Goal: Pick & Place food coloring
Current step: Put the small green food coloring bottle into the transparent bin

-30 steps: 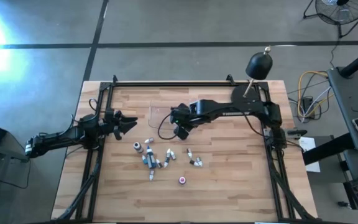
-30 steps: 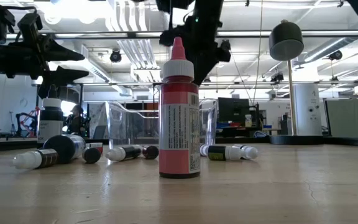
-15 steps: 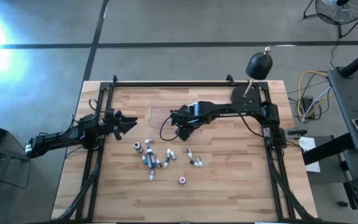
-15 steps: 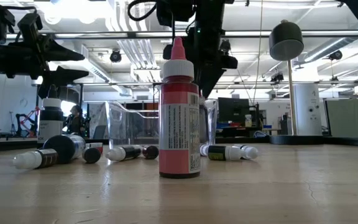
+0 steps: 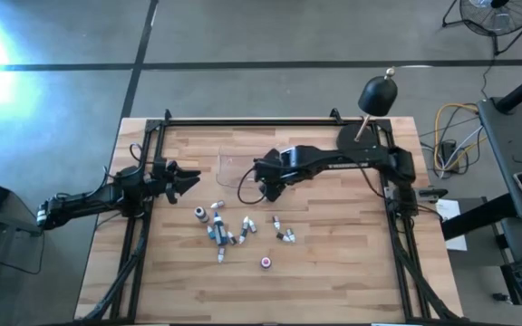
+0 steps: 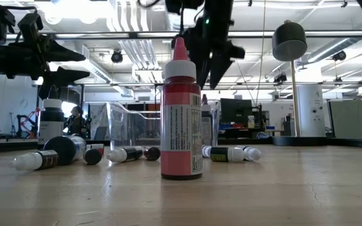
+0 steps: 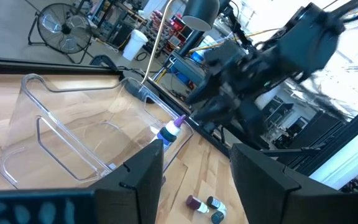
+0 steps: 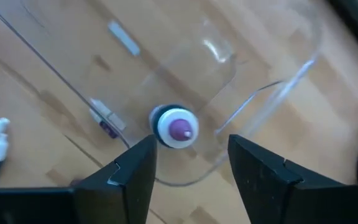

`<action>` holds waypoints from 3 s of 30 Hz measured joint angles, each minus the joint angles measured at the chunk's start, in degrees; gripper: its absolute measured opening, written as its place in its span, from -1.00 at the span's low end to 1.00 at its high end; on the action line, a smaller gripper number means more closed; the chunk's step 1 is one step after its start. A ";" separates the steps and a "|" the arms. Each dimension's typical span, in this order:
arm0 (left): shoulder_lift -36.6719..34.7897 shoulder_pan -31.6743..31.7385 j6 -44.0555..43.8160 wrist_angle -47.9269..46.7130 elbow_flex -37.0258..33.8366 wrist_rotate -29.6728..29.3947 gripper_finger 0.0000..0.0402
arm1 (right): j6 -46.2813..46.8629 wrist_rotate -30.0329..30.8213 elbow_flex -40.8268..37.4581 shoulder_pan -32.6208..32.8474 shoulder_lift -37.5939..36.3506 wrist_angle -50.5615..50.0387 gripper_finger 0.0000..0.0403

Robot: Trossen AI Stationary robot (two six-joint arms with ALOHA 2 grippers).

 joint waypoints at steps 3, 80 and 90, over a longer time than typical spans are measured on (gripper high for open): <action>0.00 0.00 0.00 0.00 0.00 0.00 -0.20 | -0.05 0.49 0.02 0.35 -3.20 -0.22 -0.01; 0.31 0.00 0.00 0.07 0.00 -0.02 -0.20 | 33.52 -17.84 -40.55 16.05 -6.72 35.73 -0.71; 0.30 -0.01 0.00 0.07 0.00 -0.02 -0.20 | 30.20 -20.56 -35.05 13.77 -11.36 36.26 -0.73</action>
